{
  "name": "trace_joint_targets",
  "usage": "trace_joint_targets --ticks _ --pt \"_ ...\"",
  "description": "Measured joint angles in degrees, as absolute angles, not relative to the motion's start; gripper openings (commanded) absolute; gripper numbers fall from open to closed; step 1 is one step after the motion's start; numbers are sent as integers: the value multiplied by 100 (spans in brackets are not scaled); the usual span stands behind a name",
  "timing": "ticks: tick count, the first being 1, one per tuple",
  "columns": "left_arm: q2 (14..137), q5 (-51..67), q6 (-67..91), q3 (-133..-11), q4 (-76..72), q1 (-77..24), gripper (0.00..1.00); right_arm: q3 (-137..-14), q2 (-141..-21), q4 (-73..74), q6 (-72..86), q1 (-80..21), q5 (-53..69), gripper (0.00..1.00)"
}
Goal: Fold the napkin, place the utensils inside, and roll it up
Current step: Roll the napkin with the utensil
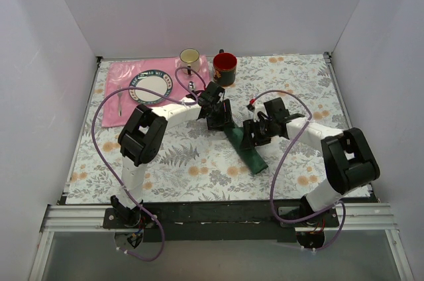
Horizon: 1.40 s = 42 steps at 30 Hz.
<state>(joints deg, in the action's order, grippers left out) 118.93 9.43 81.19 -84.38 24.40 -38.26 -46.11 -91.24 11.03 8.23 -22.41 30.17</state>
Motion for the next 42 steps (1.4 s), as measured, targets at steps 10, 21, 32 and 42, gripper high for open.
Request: trace_joint_targets --ticks 10,21,32,42 --pt "11920 1063 8119 -8451 2436 -3782 56 -5343 -8659 2134 552 -4047 21 79" --pt "11959 1221 8121 -8490 2438 -3726 56 -5640 -9242 2528 515 -5196 -2375 82" --pt "11959 1264 8117 -8493 2438 -3719 58 -5485 -9441 2117 582 -5140 -2342 63" --pt "11955 1271 8027 -8554 2460 -3721 73 -5162 -9417 1409 740 -4716 -1992 27"
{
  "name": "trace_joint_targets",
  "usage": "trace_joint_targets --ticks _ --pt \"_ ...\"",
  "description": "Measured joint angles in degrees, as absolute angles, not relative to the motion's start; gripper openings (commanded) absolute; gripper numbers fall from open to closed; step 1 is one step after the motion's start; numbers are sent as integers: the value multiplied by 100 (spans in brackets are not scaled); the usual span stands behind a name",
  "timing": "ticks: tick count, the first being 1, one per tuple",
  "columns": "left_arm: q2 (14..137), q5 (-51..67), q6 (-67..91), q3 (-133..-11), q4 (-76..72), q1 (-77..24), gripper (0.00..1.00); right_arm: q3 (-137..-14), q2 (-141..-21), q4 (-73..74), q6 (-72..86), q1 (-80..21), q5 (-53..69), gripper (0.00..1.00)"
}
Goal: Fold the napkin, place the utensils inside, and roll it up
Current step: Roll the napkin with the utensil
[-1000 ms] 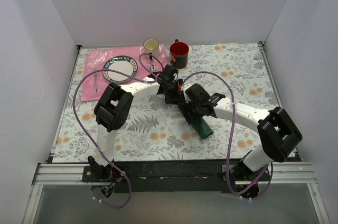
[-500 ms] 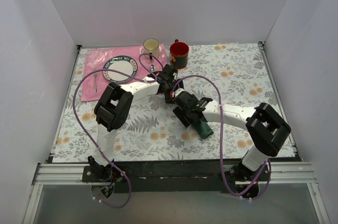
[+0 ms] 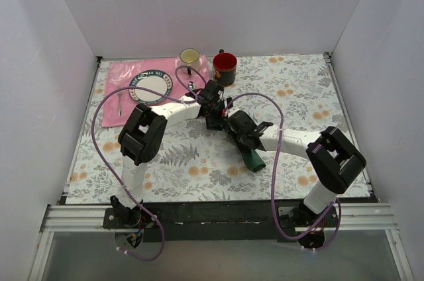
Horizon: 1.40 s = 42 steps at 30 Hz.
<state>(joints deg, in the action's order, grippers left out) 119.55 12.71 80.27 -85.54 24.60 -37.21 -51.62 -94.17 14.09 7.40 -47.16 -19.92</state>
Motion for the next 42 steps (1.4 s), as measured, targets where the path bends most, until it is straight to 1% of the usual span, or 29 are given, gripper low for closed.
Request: trace_joint_targets --ticks 4,10,15,21,24,26,31,38,42 --pt "11898 1138 7948 -8571 2578 -3684 77 -5098 -9336 1291 838 -4346 -1389 20" --pt "11620 829 7859 -8600 2886 -3441 78 -4818 -9177 810 1033 -3557 73 17" --pt "11218 825 7837 -8626 2869 -3328 76 -4451 -9214 91 1347 -2718 1702 16" --pt "11244 1400 7835 -8632 2670 -3454 75 -4132 -9653 -832 1761 -1900 3527 16" --pt "11356 1708 7878 -8632 2471 -3634 72 -4047 -9902 -1138 1885 -1625 4237 18" --pt "11410 1831 7929 -8630 2346 -3717 70 -3994 -9998 -1232 1931 -1516 4539 19" --pt "11454 2043 8090 -8595 2001 -3852 65 -3850 -10077 -1240 1933 -1313 5022 25" --pt "11467 2147 8281 -8412 1540 -3820 65 -3848 -10086 -1168 1890 -1280 5085 31" --pt "11598 2261 8348 -8416 1286 -3820 65 -3859 -10018 -998 1804 -1282 5035 37"
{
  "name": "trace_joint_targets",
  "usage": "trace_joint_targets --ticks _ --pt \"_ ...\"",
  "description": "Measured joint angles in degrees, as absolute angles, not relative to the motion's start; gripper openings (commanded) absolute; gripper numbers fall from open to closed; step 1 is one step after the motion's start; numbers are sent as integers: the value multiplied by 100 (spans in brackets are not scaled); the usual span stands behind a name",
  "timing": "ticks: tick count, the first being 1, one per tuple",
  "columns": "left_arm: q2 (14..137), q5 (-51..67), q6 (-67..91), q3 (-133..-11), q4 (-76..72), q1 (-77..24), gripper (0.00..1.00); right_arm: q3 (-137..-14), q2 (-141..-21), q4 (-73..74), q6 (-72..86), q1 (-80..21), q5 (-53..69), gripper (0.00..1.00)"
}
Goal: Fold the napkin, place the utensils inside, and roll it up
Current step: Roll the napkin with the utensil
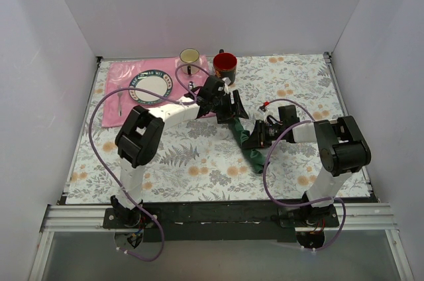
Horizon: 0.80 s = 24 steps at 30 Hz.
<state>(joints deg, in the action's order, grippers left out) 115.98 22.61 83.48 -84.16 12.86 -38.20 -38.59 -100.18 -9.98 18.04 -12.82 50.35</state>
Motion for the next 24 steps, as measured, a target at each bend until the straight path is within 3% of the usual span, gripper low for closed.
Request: trace_joint_targets --ticks 6,12,24 --pt "11843 2204 8396 -8416 1214 -3820 65 -3892 -9690 -506 1669 -1299 4768 52" --pt "11994 2067 8379 -8357 1249 -3820 65 -4016 -9166 322 1424 -1411 4069 61" --pt "11998 2014 8350 -8318 1243 -3820 65 -4101 -7911 2027 1149 -1925 2257 62"
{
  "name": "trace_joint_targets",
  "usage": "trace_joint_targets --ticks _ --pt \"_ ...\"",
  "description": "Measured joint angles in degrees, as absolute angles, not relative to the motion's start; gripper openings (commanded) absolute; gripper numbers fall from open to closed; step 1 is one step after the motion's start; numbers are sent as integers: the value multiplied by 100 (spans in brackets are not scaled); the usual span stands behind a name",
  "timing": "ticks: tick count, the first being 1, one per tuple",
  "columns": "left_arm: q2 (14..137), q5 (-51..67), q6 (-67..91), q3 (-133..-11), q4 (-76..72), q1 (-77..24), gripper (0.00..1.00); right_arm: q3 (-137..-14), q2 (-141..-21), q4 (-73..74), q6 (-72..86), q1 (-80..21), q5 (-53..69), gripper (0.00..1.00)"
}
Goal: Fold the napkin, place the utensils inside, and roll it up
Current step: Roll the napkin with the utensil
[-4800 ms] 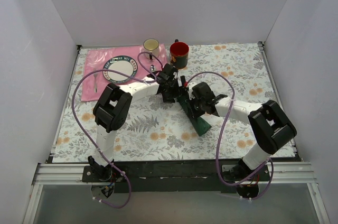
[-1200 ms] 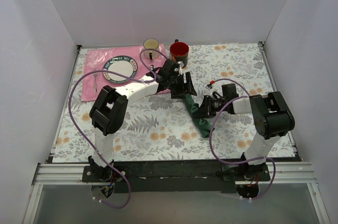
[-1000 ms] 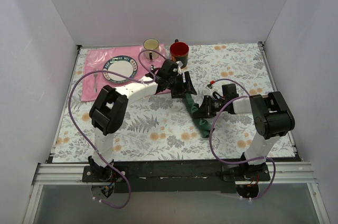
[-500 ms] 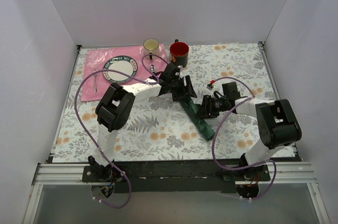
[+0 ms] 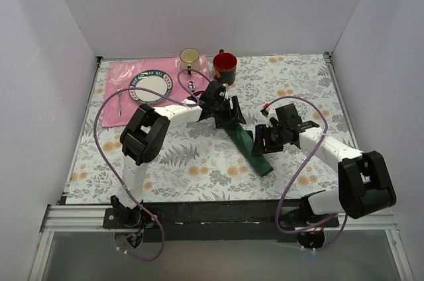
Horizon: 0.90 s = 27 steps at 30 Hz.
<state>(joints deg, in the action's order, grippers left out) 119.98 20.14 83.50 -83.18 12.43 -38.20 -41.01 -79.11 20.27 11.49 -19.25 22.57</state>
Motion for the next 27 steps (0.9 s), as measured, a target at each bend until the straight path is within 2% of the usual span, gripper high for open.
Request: trace_joint_targets --ticks 8,12,14,17,18,22,27 --pt "11998 2016 8335 -8320 1253 -3820 67 -3765 -7109 2613 1330 -2235 1511 60" --pt "11998 2021 8322 -8346 1339 -3820 72 -3658 -7076 2716 1481 -2237 1339 51" --pt "11998 2021 8307 -8405 1415 -3820 74 -3651 -7098 2735 1525 -2239 1271 51" --pt "11998 2021 8289 -8580 1625 -3806 79 -3778 -7098 2923 1520 -2346 965 54" --pt "11996 2023 8289 -8650 1704 -3795 80 -3892 -7100 3044 1496 -2418 823 60" --pt "11974 1986 8348 -8986 2078 -3693 84 -4703 -7255 3363 1251 -2987 220 72" --pt "11784 1883 8628 -9153 2497 -3367 85 -5518 -7693 3159 696 -3776 -436 77"
